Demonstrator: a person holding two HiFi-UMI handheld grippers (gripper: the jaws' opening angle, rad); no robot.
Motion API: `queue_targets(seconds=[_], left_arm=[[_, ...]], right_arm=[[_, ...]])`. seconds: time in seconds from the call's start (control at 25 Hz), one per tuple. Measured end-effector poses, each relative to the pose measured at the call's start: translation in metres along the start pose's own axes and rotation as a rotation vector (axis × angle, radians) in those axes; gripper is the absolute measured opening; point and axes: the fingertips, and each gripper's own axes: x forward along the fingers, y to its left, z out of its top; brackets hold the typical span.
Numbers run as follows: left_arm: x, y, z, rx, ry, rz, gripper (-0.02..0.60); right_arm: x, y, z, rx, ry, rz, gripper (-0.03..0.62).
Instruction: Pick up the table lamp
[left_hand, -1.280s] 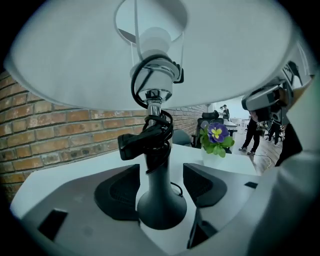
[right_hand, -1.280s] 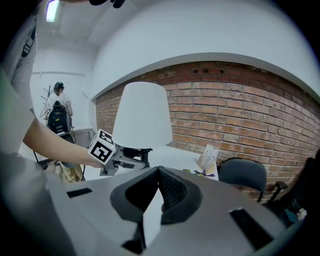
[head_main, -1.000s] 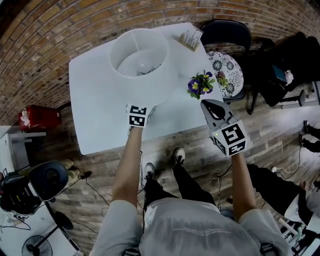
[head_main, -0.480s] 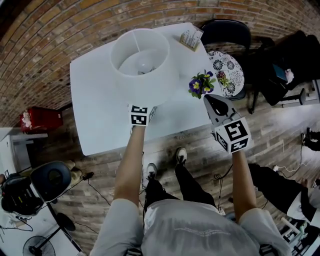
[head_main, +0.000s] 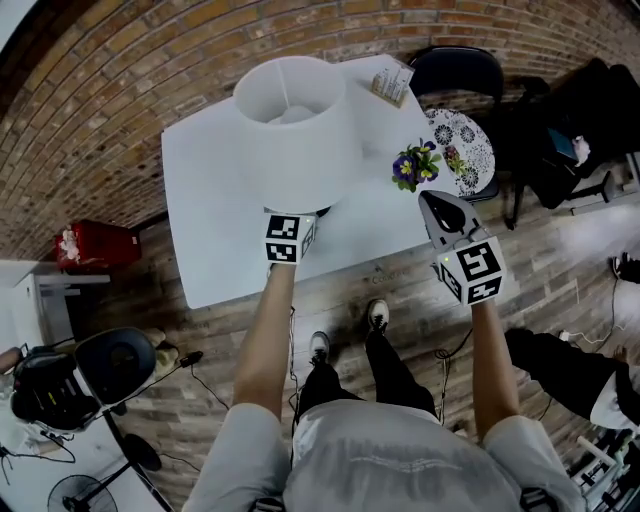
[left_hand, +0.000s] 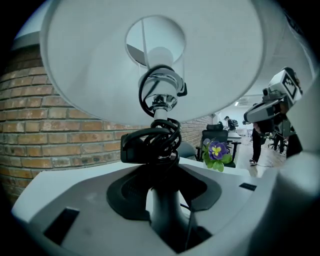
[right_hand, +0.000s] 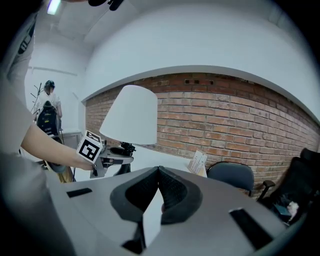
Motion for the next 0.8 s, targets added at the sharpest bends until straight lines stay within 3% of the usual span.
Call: queue_targets(seconds=[0.28,0.52,0.8], left_arm=[[-0.054,0.008,0.035,0.039,-0.041,-0.008,0.16],[-0.111,0.015,0.067,0.028,-0.083,-0.017,0.16],[-0.185,0.024,0.084,0.042,-0.066,-0.006,0.16]], right_arm=[[-0.024,0.031,0.036,-0.008,-0.052,-0.036,0.012],[-0.048,0.056,0.073,-0.031,-0.103,-0.075,0.014],[-0.076,0.098,0.11,-0.087,-0.155,-0.093,0.014]])
